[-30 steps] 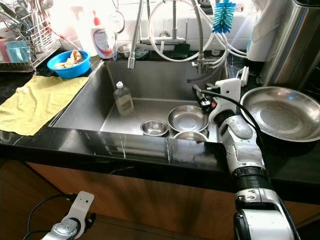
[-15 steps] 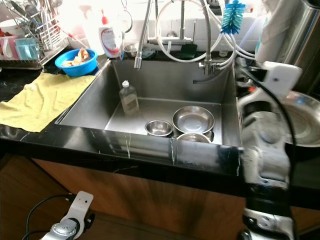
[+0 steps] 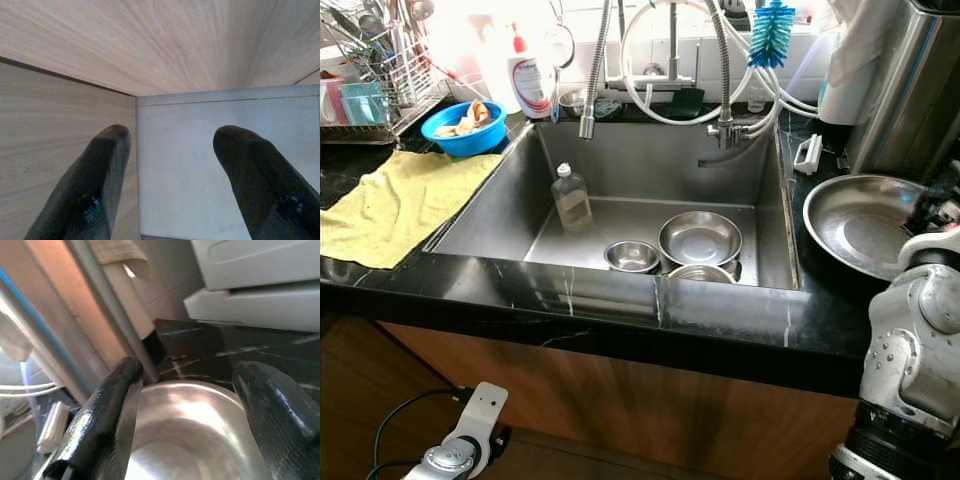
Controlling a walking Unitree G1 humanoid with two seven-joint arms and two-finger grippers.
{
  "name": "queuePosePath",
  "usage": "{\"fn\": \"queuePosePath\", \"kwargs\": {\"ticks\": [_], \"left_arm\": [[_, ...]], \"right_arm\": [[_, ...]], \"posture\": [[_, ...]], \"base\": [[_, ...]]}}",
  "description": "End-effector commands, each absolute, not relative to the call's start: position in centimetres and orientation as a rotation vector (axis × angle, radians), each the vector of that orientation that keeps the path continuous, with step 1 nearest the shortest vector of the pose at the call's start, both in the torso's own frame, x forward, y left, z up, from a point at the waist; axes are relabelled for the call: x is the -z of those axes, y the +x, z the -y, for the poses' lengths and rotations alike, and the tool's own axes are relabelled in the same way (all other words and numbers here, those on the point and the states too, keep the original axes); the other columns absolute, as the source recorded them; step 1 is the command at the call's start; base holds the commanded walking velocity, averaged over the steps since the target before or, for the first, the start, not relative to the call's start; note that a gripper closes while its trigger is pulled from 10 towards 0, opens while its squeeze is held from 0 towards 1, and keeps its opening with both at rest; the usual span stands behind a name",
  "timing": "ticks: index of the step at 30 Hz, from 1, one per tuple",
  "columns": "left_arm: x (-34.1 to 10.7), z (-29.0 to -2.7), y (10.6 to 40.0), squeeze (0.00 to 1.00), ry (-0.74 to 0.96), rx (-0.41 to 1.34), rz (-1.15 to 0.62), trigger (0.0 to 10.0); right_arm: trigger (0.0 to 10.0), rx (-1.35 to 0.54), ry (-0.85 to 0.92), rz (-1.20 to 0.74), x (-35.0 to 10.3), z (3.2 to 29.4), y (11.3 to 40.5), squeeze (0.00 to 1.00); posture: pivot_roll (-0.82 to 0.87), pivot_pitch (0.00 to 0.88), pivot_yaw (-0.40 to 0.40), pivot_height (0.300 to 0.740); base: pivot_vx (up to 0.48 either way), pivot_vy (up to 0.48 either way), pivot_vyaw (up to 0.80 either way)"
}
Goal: Kitchen organization
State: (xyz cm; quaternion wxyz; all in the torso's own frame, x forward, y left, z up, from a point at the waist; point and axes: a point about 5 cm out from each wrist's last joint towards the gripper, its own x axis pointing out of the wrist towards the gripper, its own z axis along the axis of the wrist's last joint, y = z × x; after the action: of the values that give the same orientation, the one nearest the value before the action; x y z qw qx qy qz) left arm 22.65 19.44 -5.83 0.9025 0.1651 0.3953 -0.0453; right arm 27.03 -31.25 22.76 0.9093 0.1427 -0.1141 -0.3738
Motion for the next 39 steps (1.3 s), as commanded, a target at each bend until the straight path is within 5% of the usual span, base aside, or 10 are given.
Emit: {"fn": "queuePosePath", "kwargs": {"ticks": [1,39], "left_arm": [[5.9,-20.2,22.4,0.00,0.351,0.082,-0.831,10.0],[6.0,-20.2,22.2,0.00,0.351,0.086,-0.839,10.0]], "right_arm": [[10.0,0.797,0.331,0.219,-22.4,31.4,26.6,0.00],[10.0,0.864,0.406,0.069,-21.1,32.4,26.3,0.00]], "posture": [[-0.15,0.000,0.098,0.740],[-0.15,0.000,0.095,0.740]], "base": [[0.000,0.000,0.00],[0.000,0.000,0.00]]}}
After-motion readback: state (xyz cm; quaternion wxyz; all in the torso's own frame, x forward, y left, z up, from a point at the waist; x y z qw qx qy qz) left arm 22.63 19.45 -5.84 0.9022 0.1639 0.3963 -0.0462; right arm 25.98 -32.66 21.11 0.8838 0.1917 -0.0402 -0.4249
